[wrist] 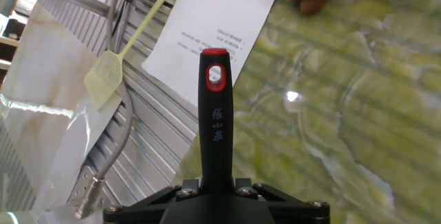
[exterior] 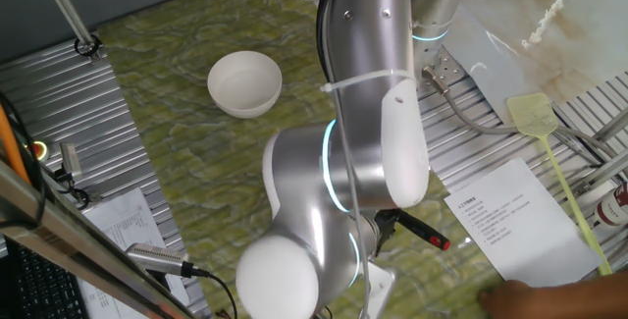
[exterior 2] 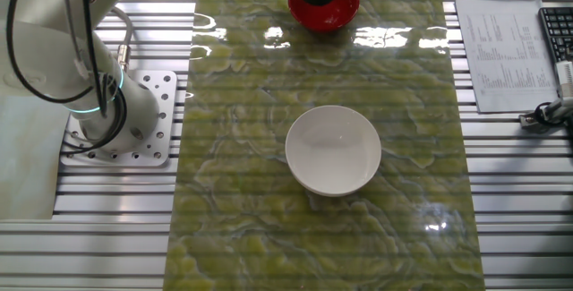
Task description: Scoop water with a large spoon from one bowl to another
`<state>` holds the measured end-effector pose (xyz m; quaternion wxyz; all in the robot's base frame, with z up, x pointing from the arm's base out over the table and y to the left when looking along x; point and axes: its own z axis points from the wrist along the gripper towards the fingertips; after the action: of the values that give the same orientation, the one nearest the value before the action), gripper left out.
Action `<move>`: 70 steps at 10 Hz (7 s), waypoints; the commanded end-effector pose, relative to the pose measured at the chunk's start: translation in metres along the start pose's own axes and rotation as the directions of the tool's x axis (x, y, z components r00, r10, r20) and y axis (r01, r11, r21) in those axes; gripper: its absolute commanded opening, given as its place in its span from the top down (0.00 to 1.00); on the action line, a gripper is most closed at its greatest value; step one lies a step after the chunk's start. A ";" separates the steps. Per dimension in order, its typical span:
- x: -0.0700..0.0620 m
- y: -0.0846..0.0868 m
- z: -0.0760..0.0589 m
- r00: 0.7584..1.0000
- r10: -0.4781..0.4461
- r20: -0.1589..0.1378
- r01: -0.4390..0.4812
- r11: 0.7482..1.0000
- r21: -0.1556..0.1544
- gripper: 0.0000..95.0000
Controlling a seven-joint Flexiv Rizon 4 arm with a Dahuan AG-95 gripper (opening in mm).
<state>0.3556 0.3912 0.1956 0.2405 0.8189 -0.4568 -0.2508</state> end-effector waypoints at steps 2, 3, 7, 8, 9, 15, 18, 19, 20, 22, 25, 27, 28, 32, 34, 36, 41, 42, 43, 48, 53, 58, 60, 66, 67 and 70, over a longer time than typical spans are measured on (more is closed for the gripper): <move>0.000 0.001 0.000 0.999 0.037 0.002 -0.037 0.999 0.017 1.00; -0.002 0.004 -0.004 0.997 0.082 -0.011 -0.082 0.996 0.040 1.00; -0.009 0.012 -0.021 0.965 0.262 -0.011 -0.255 0.950 0.182 1.00; -0.010 0.013 -0.023 0.954 0.299 -0.002 -0.292 0.933 0.209 1.00; -0.010 0.015 -0.027 0.944 0.329 0.013 -0.322 0.916 0.240 1.00; -0.011 0.014 -0.058 0.883 0.462 0.081 -0.443 0.765 0.468 1.00; -0.006 0.015 -0.062 0.828 0.543 0.140 -0.523 0.658 0.542 1.00; -0.002 0.014 -0.061 0.809 0.560 0.175 -0.551 0.621 0.558 1.00; -0.001 0.012 -0.060 0.805 0.561 0.196 -0.560 0.607 0.564 1.00; 0.002 0.010 -0.057 0.780 0.579 0.238 -0.590 0.554 0.588 1.00; 0.008 0.005 -0.059 0.776 0.575 0.259 -0.594 0.528 0.607 1.00; 0.010 0.005 -0.058 0.765 0.595 0.247 -0.604 0.528 0.597 1.00; 0.010 0.005 -0.058 0.757 0.616 0.217 -0.602 0.528 0.599 1.00; 0.010 0.005 -0.058 0.701 0.644 0.308 -0.682 0.476 0.555 1.00; 0.010 0.005 -0.058 0.685 0.650 0.330 -0.693 0.441 0.571 1.00; 0.010 0.005 -0.058 0.671 0.654 0.350 -0.702 0.408 0.583 1.00; 0.033 0.003 -0.082 0.641 0.670 0.374 -0.723 0.365 0.586 1.00; 0.043 0.006 -0.082 0.642 0.669 0.376 -0.722 0.362 0.589 1.00; 0.060 0.010 -0.082 0.651 0.658 0.380 -0.718 0.370 0.590 1.00; 0.110 0.012 -0.087 0.645 0.654 0.396 -0.727 0.365 0.582 1.00; 0.132 0.010 -0.089 0.606 0.641 0.471 -0.779 0.357 0.516 1.00; 0.132 0.010 -0.089 0.365 0.701 0.613 -0.914 0.142 0.381 1.00; 0.132 0.010 -0.089 0.325 0.706 0.629 -0.926 0.104 0.362 1.00; 0.191 0.029 -0.098 0.524 0.662 0.536 -0.834 0.270 0.481 1.00; 0.215 0.031 -0.102 0.593 0.629 0.503 -0.789 0.328 0.520 1.00; 0.258 0.037 -0.110 0.719 0.555 0.419 -0.680 0.436 0.589 1.00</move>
<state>0.5108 0.1873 0.2521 -0.0538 0.4449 -0.8938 0.0176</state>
